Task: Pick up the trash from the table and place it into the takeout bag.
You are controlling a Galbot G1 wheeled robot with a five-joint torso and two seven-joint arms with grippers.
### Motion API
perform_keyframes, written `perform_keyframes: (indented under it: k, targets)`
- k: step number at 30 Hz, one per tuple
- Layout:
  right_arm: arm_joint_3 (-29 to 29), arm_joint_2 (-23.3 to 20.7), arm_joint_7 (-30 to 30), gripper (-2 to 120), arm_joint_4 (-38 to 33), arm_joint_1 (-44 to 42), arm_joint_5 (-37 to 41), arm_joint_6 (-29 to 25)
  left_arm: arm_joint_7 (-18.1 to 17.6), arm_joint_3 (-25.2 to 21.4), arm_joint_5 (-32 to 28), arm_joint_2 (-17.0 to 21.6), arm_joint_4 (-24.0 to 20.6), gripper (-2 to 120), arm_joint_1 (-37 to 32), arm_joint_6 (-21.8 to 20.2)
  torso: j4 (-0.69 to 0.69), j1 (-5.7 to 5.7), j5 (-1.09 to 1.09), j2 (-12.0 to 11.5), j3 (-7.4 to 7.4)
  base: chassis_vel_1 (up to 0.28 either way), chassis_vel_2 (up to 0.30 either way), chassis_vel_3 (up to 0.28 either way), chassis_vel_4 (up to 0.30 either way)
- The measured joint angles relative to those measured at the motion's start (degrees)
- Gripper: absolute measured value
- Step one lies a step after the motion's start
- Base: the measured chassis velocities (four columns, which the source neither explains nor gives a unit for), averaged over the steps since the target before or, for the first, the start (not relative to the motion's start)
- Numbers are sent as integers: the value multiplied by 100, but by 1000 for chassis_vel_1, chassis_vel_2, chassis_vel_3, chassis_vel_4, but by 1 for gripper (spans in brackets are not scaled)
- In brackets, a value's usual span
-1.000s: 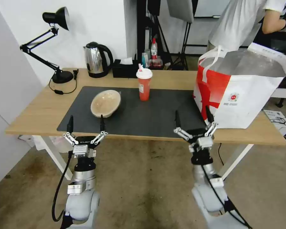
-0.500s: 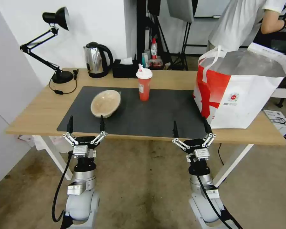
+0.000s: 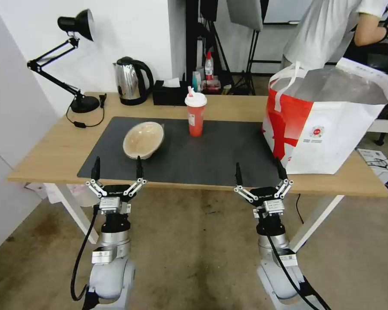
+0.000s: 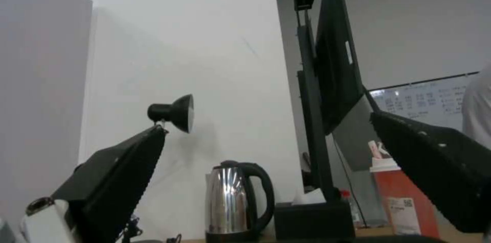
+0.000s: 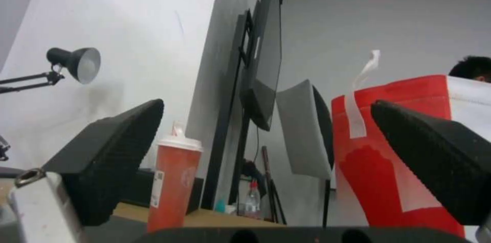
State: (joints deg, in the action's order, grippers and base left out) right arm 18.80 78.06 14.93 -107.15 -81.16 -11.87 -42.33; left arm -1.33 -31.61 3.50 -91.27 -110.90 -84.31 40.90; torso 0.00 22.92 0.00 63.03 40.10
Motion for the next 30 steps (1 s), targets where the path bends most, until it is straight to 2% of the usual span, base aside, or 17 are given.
perform_keyframes:
  k: [9, 18, 21, 24, 30]
  targets:
    - [-288, -168, -540, 100, -144, 355, 640, 758, 8, 31, 5, 2, -40, 100, -60, 9, 1, 0, -1, 0, 0, 0, 0, 0, 0]
    - [-722, -333, -889, 100, -327, 815, 1296, 2042, 8, 25, 5, 2, -184, 100, -217, 24, 0, 0, 0, 0, 0, 0, 0, 0, 0]
    - [-865, -373, -910, 100, -257, 1015, 1528, 2359, 8, 8, 4, 2, -221, 100, -252, 27, 1, 0, 0, 0, 0, 0, 0, 0, 0]
    - [-1110, -446, -926, 100, -178, 1336, 2202, 2936, 8, -3, 3, 2, -258, 100, -295, 38, 0, 0, 0, 0, 0, 0, 0, 0, 0]
    - [-1329, -535, -966, 100, 163, 2099, 2592, 3292, 6, -11, 2, 2, -270, 100, -326, 52, 1, 0, 0, 0, 1, 0, 0, 0, 0]
